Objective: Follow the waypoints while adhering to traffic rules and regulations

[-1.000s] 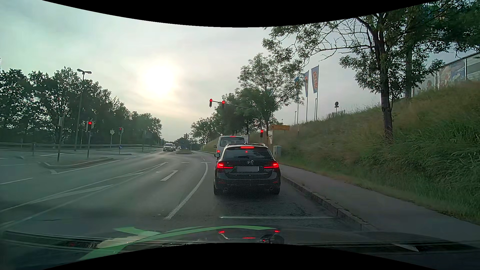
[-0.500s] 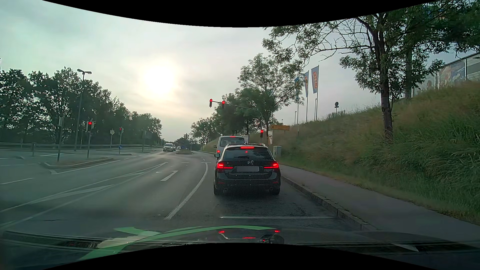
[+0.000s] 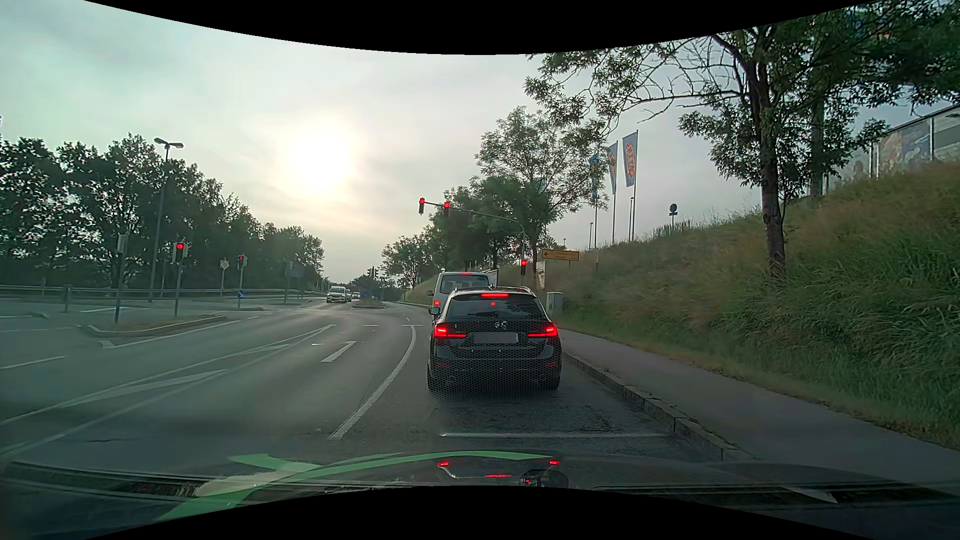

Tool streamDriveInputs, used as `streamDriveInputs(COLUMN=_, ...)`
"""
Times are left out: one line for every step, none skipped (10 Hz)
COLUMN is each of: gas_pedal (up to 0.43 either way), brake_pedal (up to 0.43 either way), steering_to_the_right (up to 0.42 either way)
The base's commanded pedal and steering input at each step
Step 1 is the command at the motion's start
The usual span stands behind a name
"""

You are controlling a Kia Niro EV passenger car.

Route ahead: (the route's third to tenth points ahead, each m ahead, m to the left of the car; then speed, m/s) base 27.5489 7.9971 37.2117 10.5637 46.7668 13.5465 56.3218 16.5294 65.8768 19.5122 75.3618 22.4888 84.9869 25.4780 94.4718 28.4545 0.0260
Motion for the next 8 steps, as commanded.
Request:
streamDriveInputs(gas_pedal=0.0, brake_pedal=0.152, steering_to_the_right=-0.009)
streamDriveInputs(gas_pedal=0.0, brake_pedal=0.152, steering_to_the_right=-0.009)
streamDriveInputs(gas_pedal=0.0, brake_pedal=0.152, steering_to_the_right=-0.009)
streamDriveInputs(gas_pedal=0.0, brake_pedal=0.152, steering_to_the_right=-0.009)
streamDriveInputs(gas_pedal=0.0, brake_pedal=0.152, steering_to_the_right=-0.008)
streamDriveInputs(gas_pedal=0.0, brake_pedal=0.152, steering_to_the_right=-0.009)
streamDriveInputs(gas_pedal=0.0, brake_pedal=0.152, steering_to_the_right=-0.009)
streamDriveInputs(gas_pedal=0.0, brake_pedal=0.152, steering_to_the_right=-0.009)
